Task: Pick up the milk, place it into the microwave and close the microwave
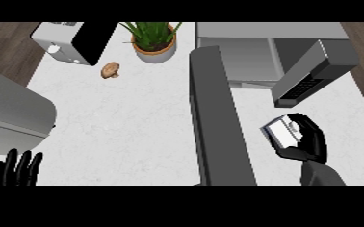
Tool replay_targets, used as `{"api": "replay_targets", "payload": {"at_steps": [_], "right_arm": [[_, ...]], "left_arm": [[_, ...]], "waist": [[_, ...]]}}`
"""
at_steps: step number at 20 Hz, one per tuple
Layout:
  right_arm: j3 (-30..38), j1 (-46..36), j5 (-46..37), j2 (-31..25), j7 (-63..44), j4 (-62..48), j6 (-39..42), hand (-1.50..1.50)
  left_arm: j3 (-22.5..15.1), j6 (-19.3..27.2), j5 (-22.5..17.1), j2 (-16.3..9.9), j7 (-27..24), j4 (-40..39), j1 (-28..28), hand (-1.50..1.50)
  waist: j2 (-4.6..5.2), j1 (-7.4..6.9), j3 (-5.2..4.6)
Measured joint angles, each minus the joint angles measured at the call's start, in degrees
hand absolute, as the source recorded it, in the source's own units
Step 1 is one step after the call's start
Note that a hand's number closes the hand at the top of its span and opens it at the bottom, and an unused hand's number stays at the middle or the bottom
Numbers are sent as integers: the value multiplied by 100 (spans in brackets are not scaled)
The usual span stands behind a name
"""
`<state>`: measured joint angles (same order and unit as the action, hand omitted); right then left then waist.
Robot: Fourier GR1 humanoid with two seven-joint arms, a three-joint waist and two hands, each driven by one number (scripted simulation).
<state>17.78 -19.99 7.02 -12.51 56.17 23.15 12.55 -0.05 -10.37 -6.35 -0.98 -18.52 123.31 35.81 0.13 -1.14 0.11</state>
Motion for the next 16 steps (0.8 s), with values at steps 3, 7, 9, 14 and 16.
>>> {"api": "replay_targets", "payload": {"at_steps": [3, 7, 9, 14, 16], "right_arm": [[-165, -264, -39, -10, -186, -6, 269, 150], [-453, -436, -124, 16, -422, 198, 559, 150], [-588, -426, -154, 20, -518, 371, 664, 150], [-1025, -5, -207, 259, -869, 1359, 721, 150], [-1198, 347, -182, 367, -1075, 1988, 706, 150]], "left_arm": [[38, -69, -56, -29, -37, 29, 85, -150], [66, -56, -51, -19, 0, 36, 78, -150], [148, -99, -148, -46, 10, 80, 129, -150], [257, -190, -196, -24, -137, 38, 281, -150], [225, -182, -155, 2, -176, 54, 354, -150]], "waist": [[3, -33, 1], [-9, 12, -4], [-16, 33, -6], [-47, 121, -16], [-58, 153, -19]]}}
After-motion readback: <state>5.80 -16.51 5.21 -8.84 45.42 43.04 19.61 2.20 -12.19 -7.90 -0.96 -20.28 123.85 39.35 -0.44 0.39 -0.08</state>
